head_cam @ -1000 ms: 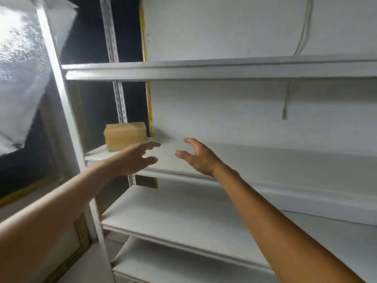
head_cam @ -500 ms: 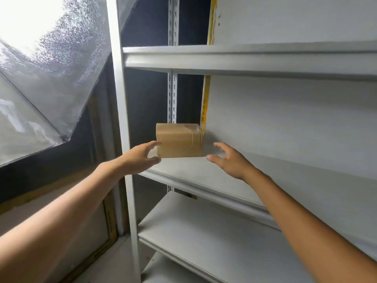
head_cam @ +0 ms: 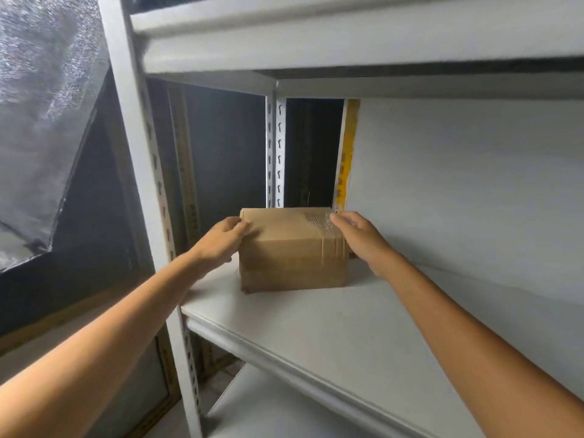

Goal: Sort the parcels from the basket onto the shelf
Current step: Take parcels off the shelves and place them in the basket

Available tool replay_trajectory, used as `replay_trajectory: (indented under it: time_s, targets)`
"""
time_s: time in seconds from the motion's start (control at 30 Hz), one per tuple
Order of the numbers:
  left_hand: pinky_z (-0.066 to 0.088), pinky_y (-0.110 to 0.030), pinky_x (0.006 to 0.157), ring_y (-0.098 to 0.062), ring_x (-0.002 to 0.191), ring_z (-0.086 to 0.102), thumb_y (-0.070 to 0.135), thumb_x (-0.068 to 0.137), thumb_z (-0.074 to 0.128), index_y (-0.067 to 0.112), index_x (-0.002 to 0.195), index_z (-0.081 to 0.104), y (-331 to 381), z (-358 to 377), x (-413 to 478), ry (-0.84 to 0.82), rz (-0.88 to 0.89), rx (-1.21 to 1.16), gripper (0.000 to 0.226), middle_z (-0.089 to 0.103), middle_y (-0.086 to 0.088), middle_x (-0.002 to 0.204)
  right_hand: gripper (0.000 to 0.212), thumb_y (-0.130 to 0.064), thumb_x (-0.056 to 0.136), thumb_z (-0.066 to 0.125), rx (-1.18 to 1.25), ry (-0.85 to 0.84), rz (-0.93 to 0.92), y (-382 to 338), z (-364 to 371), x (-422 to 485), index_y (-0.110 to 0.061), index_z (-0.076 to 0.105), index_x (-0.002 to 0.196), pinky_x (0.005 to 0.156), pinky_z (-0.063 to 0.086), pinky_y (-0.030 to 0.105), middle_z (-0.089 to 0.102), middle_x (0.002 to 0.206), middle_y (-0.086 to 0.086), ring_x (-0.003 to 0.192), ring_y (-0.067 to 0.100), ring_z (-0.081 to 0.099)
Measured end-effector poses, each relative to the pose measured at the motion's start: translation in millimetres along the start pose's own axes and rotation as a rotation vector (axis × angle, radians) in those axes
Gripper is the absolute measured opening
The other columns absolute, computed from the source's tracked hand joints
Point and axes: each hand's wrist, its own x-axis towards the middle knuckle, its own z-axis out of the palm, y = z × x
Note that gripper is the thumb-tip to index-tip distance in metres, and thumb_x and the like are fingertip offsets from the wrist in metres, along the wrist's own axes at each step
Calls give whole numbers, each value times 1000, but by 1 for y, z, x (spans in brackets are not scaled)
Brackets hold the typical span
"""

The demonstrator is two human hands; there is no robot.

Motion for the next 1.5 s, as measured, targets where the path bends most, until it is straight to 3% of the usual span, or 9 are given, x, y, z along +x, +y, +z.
replay_trajectory:
  time_s: [0.17,0.4,0.57,0.8,0.97,1.13,1.23,1.33,1.5]
  targets:
    - [53,-28,65,-12,97,59,40,92,56,16,134,49,-10,4,23,-34,-41,-134,49,61,4,109,41,-46,92,55,100,-55,78,7,12,27,-26,50,128,62,46,24,62,99,-6,86,10,62]
    - [45,-53,96,-24,115,47,48,91,54,27,141,37,-7,8,25,-96,-180,-210,56,48,3,124,18,-48,90,57,208,-51,168,6,14,19,-37,62,102,63,46,28,70,92,-4,87,14,64]
    - [48,-48,88,-33,115,51,52,90,52,35,134,36,-3,-6,14,-335,-249,-208,50,46,-3,131,15,-45,91,56,261,37,200,0,17,-10,-39,61,104,63,45,30,70,96,-1,89,15,63]
    - [47,-34,74,-20,102,53,40,90,57,40,141,32,-1,8,-4,-350,0,-318,57,49,-2,126,24,-35,92,60,417,86,200,-1,-1,-61,-46,58,113,77,53,44,70,107,-8,99,16,64]
    - [45,-36,80,-18,107,54,31,88,63,47,145,23,6,30,-23,-401,127,-421,71,53,3,123,51,-26,92,62,530,146,134,12,-20,-104,-44,45,137,88,52,52,69,116,-14,101,11,68]
    - [44,-36,91,-18,112,53,40,79,68,52,145,16,34,62,-52,-513,294,-429,85,50,6,128,41,-22,92,62,548,258,102,23,-55,-155,-52,56,119,85,52,57,68,117,-15,100,10,68]
    - [44,-37,93,-21,116,50,37,76,62,58,141,18,55,89,-71,-585,388,-466,81,47,9,133,49,-20,94,58,594,337,99,33,-80,-192,-44,48,135,89,50,60,59,131,-17,110,8,61]
    - [47,-37,85,-21,117,49,40,75,65,68,134,19,74,118,-96,-671,450,-468,79,43,14,134,52,-18,93,59,547,441,69,39,-113,-235,-41,47,138,90,50,54,64,123,-16,110,9,62]
    - [54,-33,83,-7,106,60,42,71,74,65,136,23,118,175,-156,-749,567,-489,85,49,21,130,37,-6,89,62,506,691,-5,46,-179,-317,-32,60,114,60,55,29,74,96,-12,84,6,71]
